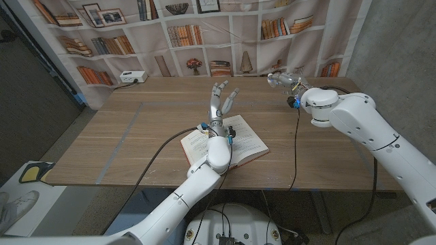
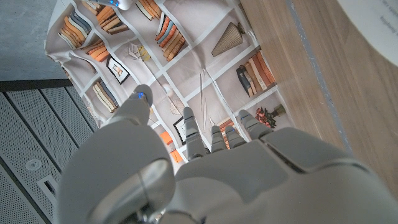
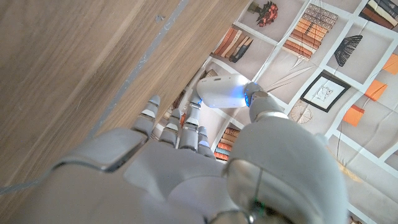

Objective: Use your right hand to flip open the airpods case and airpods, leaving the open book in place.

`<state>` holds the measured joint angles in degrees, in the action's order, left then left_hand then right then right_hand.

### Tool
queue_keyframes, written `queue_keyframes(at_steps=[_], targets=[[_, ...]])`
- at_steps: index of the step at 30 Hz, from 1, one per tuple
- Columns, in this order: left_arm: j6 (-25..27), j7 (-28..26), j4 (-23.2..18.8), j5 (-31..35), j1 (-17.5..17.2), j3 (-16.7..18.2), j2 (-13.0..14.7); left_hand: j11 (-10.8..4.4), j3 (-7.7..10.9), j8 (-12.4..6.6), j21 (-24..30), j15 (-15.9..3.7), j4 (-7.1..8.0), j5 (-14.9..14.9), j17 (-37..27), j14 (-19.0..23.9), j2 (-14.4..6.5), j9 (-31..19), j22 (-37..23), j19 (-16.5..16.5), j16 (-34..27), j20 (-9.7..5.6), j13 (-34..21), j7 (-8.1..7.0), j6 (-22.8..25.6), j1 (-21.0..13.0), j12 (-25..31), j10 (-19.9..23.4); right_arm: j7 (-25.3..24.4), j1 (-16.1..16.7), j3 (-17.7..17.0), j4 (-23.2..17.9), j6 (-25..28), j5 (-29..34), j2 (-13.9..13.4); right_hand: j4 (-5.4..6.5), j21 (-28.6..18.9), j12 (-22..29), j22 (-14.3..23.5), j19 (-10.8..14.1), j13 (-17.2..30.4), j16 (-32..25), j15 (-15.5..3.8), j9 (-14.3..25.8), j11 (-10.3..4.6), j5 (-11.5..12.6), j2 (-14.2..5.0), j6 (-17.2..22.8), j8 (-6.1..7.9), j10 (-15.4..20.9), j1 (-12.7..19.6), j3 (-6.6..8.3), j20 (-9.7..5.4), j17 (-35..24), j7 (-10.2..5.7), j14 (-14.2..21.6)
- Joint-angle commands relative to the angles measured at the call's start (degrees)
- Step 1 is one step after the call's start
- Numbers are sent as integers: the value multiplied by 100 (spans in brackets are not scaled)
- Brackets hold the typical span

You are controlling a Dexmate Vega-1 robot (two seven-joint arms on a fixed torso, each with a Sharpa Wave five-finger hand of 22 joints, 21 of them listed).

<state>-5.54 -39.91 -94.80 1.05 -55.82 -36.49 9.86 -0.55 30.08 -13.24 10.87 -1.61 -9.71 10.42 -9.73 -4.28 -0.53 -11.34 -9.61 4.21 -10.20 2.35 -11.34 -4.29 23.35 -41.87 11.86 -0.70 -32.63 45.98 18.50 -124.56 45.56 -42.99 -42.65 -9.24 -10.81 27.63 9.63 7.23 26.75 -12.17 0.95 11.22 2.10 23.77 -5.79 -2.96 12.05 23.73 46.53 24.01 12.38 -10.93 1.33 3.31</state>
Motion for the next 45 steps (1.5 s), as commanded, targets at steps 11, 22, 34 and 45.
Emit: queue_keyframes(at_steps=[11, 22, 34, 45], targets=[[153, -1059, 479, 587, 170, -194, -343, -35, -102, -64, 13, 6, 20, 4, -24, 8, -9, -42, -17, 83, -29, -10, -6, 17, 203, -168, 63, 78, -68, -59, 215, 3, 79, -39, 175, 14, 9, 40, 14, 21, 4, 27, -2, 0, -313, 62, -30, 24, -46, 322, 49, -34, -7, -19, 15, 40], [63, -930, 571, 610, 303, -276, -282, -28, -164, 26, -3, 11, 26, -2, -25, -2, 21, -39, -17, 63, -24, 6, -6, 0, 48, -213, 51, 40, -34, -150, 359, 4, 126, 8, 199, 7, 3, 33, 18, 34, -2, 33, -81, 0, -310, 78, -31, 25, -52, 289, 78, -43, -4, -16, 2, 41], [47, -869, 816, 705, 478, -405, -323, -130, -226, 23, -14, -6, 40, -15, -26, -17, 51, -36, -18, 34, -20, 36, -6, -41, 114, -223, 56, 47, -53, -169, 438, -2, 148, 45, 257, 9, 1, 39, 19, 40, 3, 34, -93, 1, -311, 93, -41, 40, -51, 277, 101, -53, -5, -15, -33, 44], [263, -1047, 1024, 970, 602, -510, -331, -25, -133, 108, -11, 74, -22, -2, -26, -16, -155, -39, -19, 19, -24, 134, -5, -33, -11, -564, 46, 13, -74, -150, 421, -47, 151, 41, 279, 7, 0, 36, 19, 47, -3, 33, -76, 1, -304, 103, -36, 42, -54, 262, 120, -65, -4, -13, -13, 55]])
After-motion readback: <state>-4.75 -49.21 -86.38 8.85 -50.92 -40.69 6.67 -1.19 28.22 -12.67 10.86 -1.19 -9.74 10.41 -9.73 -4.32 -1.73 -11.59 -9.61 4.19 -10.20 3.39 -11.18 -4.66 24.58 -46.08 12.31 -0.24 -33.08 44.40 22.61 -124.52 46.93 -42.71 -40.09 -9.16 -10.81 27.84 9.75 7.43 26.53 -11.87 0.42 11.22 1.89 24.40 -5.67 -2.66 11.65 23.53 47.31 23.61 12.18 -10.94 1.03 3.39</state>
